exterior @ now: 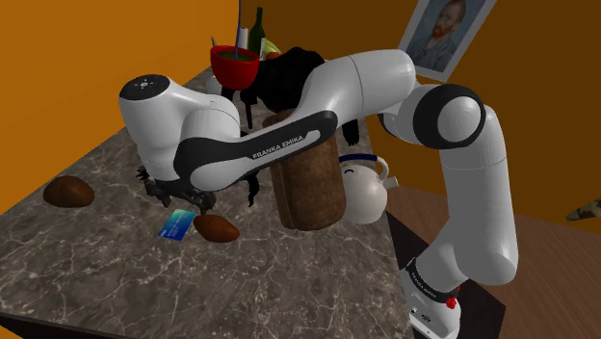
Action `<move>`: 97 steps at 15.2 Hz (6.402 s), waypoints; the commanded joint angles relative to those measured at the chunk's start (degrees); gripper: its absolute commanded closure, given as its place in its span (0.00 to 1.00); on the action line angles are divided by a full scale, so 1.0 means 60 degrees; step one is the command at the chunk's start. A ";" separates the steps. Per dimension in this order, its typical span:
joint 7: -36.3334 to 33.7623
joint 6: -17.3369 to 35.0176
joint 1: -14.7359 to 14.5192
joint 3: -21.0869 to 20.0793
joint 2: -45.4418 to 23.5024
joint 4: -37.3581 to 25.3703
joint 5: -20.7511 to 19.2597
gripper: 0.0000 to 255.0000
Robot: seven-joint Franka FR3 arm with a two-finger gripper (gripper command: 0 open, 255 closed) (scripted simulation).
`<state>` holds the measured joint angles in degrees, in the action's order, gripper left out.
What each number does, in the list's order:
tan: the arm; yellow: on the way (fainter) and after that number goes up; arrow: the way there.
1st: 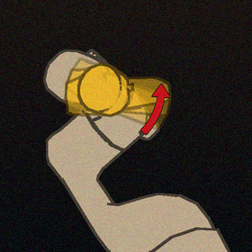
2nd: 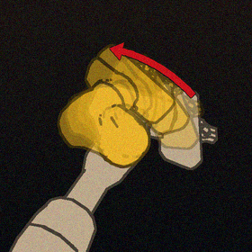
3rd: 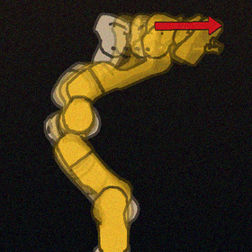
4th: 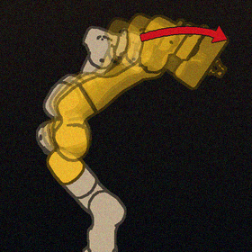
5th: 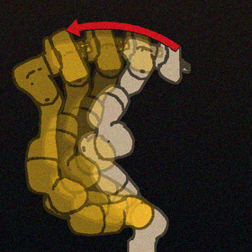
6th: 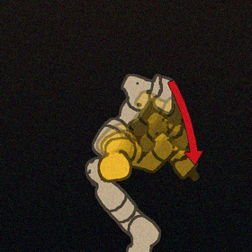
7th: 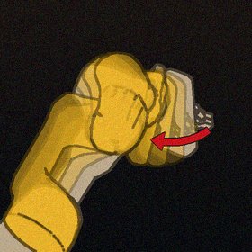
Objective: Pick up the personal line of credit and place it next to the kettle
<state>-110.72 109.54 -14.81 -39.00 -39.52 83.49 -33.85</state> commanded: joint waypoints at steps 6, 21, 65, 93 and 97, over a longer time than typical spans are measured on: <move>0.0003 0.0011 0.0021 -0.0006 0.0024 0.0035 0.0007 1.00; 0.0353 -0.1045 -0.0008 -0.0232 0.0467 -0.0706 0.0363 1.00; 0.2342 -0.3968 0.1615 -0.0922 0.3054 -0.1777 0.1845 1.00; 0.8558 -0.0795 0.5582 0.1735 0.9062 0.5248 0.5481 1.00; 0.8499 -0.0286 0.5566 0.1702 0.9044 0.5744 0.5475 1.00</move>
<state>-59.52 107.09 18.59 -28.64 15.06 117.41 -0.88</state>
